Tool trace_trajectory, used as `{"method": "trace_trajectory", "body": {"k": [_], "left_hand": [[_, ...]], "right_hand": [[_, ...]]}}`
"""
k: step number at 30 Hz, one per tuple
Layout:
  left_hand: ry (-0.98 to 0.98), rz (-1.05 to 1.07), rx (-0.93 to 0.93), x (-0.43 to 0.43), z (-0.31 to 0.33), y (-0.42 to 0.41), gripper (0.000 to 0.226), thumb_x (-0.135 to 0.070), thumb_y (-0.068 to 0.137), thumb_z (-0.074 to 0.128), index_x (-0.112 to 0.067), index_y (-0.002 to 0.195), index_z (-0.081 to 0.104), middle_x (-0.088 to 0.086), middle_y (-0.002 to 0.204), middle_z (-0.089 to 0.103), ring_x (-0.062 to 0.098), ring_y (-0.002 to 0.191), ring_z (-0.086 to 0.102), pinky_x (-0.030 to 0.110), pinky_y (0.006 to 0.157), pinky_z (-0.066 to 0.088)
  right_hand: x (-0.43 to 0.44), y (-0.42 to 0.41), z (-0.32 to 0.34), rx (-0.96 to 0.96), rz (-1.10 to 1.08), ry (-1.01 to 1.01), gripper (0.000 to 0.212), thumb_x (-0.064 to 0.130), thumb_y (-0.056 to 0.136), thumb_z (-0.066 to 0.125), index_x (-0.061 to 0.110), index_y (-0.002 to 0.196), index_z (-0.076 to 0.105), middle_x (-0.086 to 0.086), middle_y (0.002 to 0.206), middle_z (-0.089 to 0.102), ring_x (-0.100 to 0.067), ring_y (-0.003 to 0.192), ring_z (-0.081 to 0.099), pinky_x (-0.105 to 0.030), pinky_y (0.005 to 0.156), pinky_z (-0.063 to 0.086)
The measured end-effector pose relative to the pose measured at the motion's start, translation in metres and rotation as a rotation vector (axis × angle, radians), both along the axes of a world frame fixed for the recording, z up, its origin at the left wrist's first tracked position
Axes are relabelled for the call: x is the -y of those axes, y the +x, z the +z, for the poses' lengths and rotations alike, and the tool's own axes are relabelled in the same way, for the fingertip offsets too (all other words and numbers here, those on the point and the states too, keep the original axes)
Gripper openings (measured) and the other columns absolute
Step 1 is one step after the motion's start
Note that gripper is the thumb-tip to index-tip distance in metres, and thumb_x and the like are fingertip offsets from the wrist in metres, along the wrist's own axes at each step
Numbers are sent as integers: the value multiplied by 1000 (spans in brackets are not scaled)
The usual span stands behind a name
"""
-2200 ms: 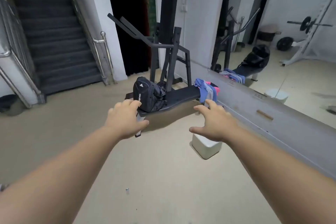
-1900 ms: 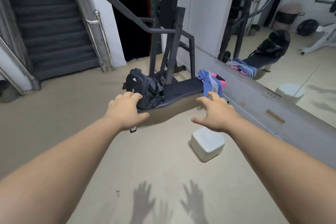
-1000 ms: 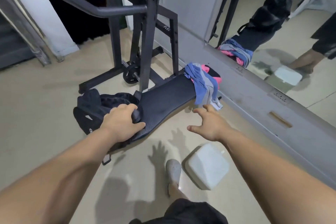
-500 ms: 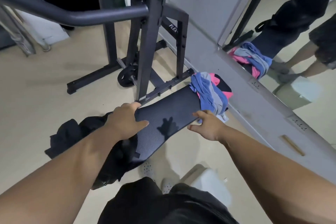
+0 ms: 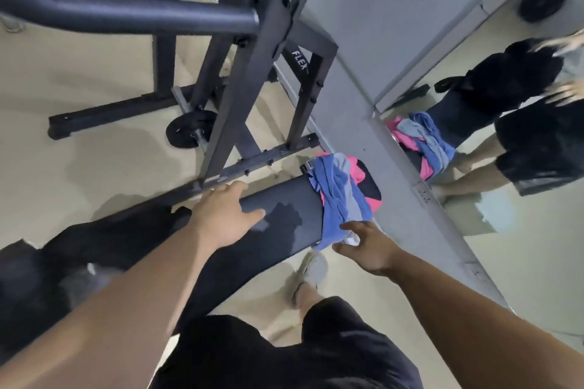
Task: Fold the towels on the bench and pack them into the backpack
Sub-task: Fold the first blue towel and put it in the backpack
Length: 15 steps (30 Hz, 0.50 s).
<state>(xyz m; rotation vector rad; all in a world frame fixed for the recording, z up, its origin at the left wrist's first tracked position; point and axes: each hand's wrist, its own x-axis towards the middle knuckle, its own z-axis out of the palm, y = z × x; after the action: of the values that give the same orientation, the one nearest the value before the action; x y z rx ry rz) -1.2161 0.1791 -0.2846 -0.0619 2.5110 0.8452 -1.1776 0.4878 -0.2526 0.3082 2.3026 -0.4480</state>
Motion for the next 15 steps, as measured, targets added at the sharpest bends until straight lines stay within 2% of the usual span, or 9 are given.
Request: {"method": "trace_trajectory", "body": {"k": [4,6,8,10,11,13,15], "left_hand": [[-33,113,31,-38,-28,-20,69,-60,86,63,-27,144,45,1,144,51,29,132,46,42,104,43],[-53,162,53,-62,-51,-29,68,-63,84,61,-29,141,46,1,139,55,29,127,51,43,100,47],[-55,206,76,-90,-77,-35,66,-64,83,60,-32,140,46,2,137,57,30,126,51,44,99,48],[-55,203,91,-118,-107,-37,69,-64,84,61,-32,143,43,0,142,52,28,131,46,45,104,44],[-33,193,90,-131,-123,-39,69,-64,85,61,-33,144,41,-4,144,49,25,133,43,44,107,42],[73,150,96,-155,-157,-46,67,-61,86,64,-35,144,41,-9,145,46,20,134,42,40,108,40],[142,89,92,-178,-193,-65,64,-54,89,66,-32,145,43,-7,144,46,20,131,45,37,107,41]], "right_hand": [[-33,-58,-42,34,80,-49,65,50,90,67,28,148,47,2,156,30,-24,129,53,-33,103,46],[-51,-89,-76,81,158,-60,56,47,93,66,28,143,51,4,143,36,-26,114,59,-25,85,50],[-70,-114,-116,57,146,-72,62,59,85,65,29,138,53,2,117,43,-21,87,56,-21,65,45],[-87,-130,-157,-3,135,-51,66,63,83,64,25,136,56,-1,104,46,-19,85,50,-26,71,40],[-92,-134,-179,-23,137,-35,62,59,86,64,23,136,56,-4,107,50,-21,91,51,-30,77,40],[-94,-131,-217,-56,170,-6,61,54,90,63,24,142,52,-7,132,51,-26,117,51,-37,96,43],[-85,-126,-252,-134,189,19,61,53,92,61,27,146,47,-5,149,42,-30,137,39,-44,109,39]]}}
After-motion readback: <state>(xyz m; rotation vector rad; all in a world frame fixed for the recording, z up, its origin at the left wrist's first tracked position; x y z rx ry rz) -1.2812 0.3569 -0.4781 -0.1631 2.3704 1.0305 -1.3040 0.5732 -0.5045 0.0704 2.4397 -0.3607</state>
